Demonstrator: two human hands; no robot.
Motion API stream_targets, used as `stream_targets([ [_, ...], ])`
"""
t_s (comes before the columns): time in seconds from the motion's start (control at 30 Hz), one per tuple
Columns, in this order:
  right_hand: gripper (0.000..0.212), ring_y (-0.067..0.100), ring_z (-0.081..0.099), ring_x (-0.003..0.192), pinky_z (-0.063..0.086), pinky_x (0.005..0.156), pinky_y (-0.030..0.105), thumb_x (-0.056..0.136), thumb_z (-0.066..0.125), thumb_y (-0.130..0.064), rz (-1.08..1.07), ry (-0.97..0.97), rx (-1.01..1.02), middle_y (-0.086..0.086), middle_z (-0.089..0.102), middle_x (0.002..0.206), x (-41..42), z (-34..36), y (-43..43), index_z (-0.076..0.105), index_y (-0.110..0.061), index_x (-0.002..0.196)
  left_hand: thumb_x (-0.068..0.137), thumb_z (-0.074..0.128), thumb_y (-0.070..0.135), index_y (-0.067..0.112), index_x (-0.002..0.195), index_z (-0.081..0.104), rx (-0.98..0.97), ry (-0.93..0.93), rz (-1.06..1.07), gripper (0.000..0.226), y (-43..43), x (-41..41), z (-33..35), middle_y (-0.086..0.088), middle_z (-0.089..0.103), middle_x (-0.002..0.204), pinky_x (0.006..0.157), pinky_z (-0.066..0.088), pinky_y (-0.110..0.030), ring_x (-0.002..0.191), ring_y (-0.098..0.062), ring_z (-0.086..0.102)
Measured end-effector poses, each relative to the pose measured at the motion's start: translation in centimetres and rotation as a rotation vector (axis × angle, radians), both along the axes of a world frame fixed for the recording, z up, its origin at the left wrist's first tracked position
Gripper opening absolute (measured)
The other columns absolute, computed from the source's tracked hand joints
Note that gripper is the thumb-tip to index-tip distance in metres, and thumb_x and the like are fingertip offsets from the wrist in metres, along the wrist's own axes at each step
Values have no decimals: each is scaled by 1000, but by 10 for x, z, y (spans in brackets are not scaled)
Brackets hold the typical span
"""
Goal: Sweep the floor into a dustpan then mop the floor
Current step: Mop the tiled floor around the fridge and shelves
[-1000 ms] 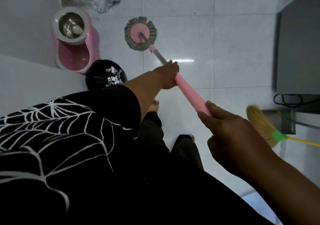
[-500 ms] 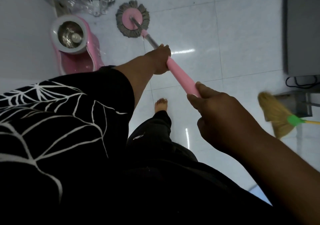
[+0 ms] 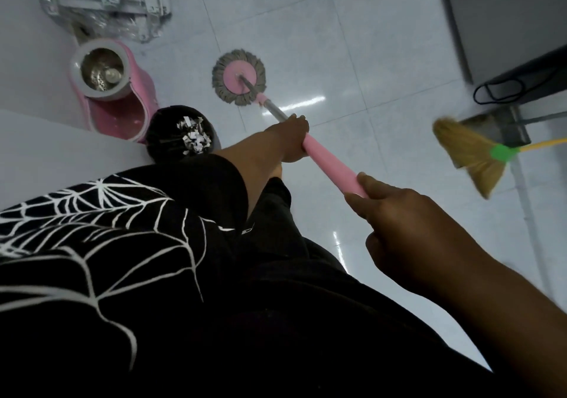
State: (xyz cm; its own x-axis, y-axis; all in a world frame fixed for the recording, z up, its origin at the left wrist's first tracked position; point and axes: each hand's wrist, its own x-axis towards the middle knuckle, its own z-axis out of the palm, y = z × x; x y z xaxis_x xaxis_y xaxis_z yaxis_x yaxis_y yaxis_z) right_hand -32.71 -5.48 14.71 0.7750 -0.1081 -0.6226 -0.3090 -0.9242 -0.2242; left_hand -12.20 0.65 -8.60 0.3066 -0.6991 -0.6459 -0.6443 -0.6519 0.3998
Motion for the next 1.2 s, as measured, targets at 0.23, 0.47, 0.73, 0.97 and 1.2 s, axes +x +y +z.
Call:
stream_targets([
  [0.23,45,32,64,84,53,67,38,71,53,-6,-64,88,-46,8,54,129,-120,21,28,61,-16,114,89,61,41,8,124,48,-14,-21,-152,50,13,-125,16,-11,47,125,95,48,-44,113,-26,54],
  [0.47,44,26,63,80,52,66,35,71,51,-9,-117,73,-53,4,57,124,-153,40,46,61,-20,113,88,59,51,11,130,43,35,-61,-262,60,19,-160,36,-7,50,126,91,50,-43,110,-25,58],
  [0.73,44,34,64,65,54,56,35,64,61,0,-197,43,-37,15,67,104,-106,35,46,68,-6,107,87,62,45,10,126,46,-5,-22,-238,55,17,-112,33,-9,51,122,84,51,-39,102,-25,60],
  [0.97,46,35,64,64,55,58,36,65,65,2,-188,18,-14,19,66,107,-19,16,29,68,-5,110,87,65,39,7,125,47,-12,-27,-187,53,1,-22,18,-12,47,122,89,51,-45,103,-28,58],
  [1.2,45,29,62,69,48,59,26,70,56,-2,-178,-24,-17,10,62,116,85,-10,-3,63,-12,113,90,62,40,4,130,45,-8,-62,-201,56,-30,90,4,-15,43,131,96,47,-43,115,-28,53],
])
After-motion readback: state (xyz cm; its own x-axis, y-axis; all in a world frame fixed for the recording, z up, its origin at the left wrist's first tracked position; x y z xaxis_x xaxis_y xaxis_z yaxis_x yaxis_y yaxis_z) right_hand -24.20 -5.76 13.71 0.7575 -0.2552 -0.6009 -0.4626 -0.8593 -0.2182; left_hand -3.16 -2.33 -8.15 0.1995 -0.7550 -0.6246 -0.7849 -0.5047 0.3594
